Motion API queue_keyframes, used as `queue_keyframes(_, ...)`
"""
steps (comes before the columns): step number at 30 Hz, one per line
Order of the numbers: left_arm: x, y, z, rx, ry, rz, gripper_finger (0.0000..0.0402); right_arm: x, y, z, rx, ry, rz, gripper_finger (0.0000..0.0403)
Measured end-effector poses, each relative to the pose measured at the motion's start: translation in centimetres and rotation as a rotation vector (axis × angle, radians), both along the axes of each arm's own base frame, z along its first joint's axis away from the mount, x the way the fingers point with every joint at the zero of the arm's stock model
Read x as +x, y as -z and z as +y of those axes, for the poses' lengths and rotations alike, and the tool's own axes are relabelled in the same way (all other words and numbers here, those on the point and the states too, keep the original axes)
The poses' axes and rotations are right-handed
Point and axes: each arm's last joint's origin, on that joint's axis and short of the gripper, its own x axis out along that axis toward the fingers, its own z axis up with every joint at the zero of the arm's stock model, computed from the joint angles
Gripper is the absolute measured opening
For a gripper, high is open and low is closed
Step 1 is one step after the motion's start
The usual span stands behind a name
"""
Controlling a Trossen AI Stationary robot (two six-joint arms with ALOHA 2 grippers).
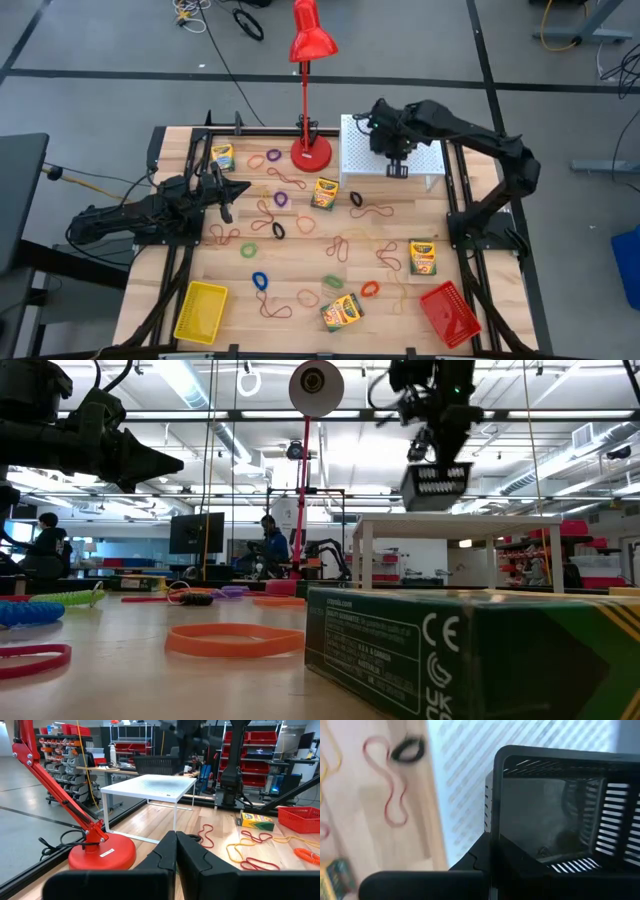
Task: Pick & Place Office Desk Supplies
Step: Put the black bin on the shelf
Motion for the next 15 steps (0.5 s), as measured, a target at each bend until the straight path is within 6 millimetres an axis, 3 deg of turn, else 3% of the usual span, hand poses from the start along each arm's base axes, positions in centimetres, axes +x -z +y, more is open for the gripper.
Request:
queue_keyframes(5, 0.0, 0.0, 0.0, 0.000, 0.000, 0.001, 0.0009, -1.4, 2.0, -0.4, -0.018, 0.010, -0.022, 0.0014)
queue_keyframes(15, 0.0, 0.0, 0.0, 0.000, 0.000, 0.000, 0.0009, -2.2, 1.9, -0.5, -0.039, -0.011, -0.063, 0.0015)
